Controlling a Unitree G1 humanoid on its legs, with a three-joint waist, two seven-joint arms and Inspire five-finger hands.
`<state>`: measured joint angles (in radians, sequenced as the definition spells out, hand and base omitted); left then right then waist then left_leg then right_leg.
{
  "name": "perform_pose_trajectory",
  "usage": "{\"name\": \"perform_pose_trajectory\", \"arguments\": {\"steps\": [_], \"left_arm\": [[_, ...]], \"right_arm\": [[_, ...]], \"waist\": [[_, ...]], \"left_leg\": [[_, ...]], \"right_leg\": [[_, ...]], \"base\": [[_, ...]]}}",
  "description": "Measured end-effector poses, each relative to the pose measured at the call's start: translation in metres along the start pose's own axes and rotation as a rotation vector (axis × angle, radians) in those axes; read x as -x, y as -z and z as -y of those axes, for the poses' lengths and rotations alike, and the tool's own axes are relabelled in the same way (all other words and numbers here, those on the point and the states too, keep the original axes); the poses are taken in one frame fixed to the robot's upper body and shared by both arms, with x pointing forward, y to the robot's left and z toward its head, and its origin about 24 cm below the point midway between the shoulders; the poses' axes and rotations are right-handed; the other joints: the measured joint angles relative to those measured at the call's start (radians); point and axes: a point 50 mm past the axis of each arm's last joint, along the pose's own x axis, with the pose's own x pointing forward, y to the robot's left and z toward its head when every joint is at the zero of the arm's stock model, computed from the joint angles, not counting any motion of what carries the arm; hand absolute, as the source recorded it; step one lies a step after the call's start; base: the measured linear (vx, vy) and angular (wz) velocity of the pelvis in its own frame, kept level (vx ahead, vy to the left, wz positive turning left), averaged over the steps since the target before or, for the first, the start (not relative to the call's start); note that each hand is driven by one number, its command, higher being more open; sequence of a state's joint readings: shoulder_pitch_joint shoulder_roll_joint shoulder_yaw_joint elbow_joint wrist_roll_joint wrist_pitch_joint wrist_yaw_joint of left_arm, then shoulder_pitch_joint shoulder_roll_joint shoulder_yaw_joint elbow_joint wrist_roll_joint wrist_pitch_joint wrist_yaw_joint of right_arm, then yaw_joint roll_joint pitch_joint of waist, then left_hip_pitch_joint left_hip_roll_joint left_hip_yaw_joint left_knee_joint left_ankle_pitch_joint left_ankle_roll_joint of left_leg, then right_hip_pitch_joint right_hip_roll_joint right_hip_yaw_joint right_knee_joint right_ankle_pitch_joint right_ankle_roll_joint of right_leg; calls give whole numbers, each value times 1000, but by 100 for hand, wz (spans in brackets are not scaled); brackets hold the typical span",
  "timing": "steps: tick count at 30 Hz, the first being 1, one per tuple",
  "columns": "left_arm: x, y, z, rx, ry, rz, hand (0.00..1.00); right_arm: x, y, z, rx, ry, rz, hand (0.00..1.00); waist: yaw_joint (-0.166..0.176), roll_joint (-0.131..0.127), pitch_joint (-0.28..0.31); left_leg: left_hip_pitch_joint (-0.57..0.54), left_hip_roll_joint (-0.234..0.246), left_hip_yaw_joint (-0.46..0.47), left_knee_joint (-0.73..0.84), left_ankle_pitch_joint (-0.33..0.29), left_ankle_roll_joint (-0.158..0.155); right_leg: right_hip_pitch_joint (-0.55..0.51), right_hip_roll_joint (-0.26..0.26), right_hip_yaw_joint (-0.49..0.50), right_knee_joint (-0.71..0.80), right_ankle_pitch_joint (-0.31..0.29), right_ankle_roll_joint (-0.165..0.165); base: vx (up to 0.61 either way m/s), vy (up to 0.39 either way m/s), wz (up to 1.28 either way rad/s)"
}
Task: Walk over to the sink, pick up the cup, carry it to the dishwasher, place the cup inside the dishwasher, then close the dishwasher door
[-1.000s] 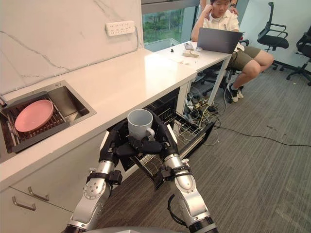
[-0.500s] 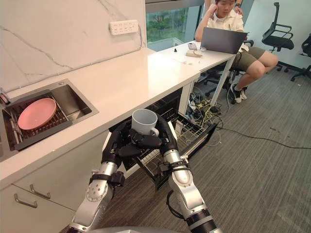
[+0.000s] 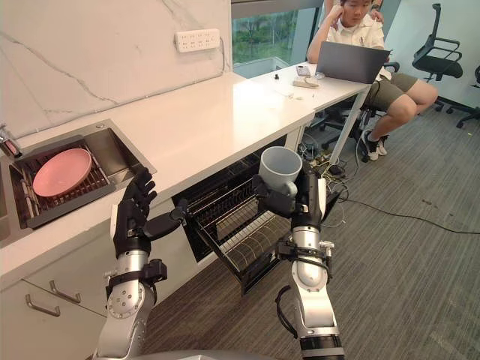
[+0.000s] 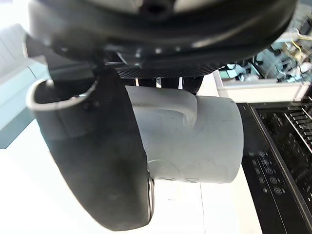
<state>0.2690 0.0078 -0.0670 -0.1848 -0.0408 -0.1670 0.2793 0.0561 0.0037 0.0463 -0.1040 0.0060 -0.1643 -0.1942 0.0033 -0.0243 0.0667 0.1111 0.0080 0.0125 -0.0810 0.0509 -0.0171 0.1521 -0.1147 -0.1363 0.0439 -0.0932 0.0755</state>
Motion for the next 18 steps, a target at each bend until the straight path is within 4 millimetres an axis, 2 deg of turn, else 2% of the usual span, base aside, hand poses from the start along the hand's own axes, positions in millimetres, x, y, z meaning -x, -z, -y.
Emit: {"name": "perform_pose_trajectory", "arguments": {"steps": [3,8,10,11,14,16,18], "left_arm": [[5,7,0,9,20,-36,90],[19,39,-6,-4,64,-186,90],[24,47,-11,-25,74,-227,90],[25,50,-15,-28,74,-243,90],[26,53,-25,-17,37,-263,90],[26,54,-36,-8,-10,-267,90],[25,53,-43,-2,-38,-263,90]], "right_arm": [[5,6,2,11,-12,-28,30],[14,50,16,138,-39,-222,30],[14,65,22,176,-41,-298,30],[11,71,27,201,-37,-331,30],[-1,73,35,245,-22,-343,30],[-18,62,39,274,-8,-288,30],[-34,51,40,281,9,-239,30]], "waist": [[6,0,-11],[13,-4,-19],[24,-12,5],[38,-18,38],[74,-16,97],[101,1,141],[123,8,178]], "left_leg": [[-21,0,-3,-2,1,0],[-96,-4,-40,10,10,2],[-138,-7,-58,39,9,1],[-161,-8,-73,66,4,0],[-237,-8,-108,150,-19,-4],[-329,-9,-147,244,-44,-11],[-368,-12,-168,282,-60,-22]], "right_leg": [[-19,0,-3,0,1,1],[-64,-6,-39,-2,5,7],[-81,-7,-60,1,7,8],[-85,-7,-77,6,7,8],[-112,-7,-115,27,7,8],[-164,-4,-157,75,-4,-3],[-196,-9,-180,129,-27,-9]], "base": [[3,-5,2],[-2,-19,22],[-33,-15,33],[-40,-18,44],[-102,-9,41],[-140,11,45],[-142,15,40]]}}
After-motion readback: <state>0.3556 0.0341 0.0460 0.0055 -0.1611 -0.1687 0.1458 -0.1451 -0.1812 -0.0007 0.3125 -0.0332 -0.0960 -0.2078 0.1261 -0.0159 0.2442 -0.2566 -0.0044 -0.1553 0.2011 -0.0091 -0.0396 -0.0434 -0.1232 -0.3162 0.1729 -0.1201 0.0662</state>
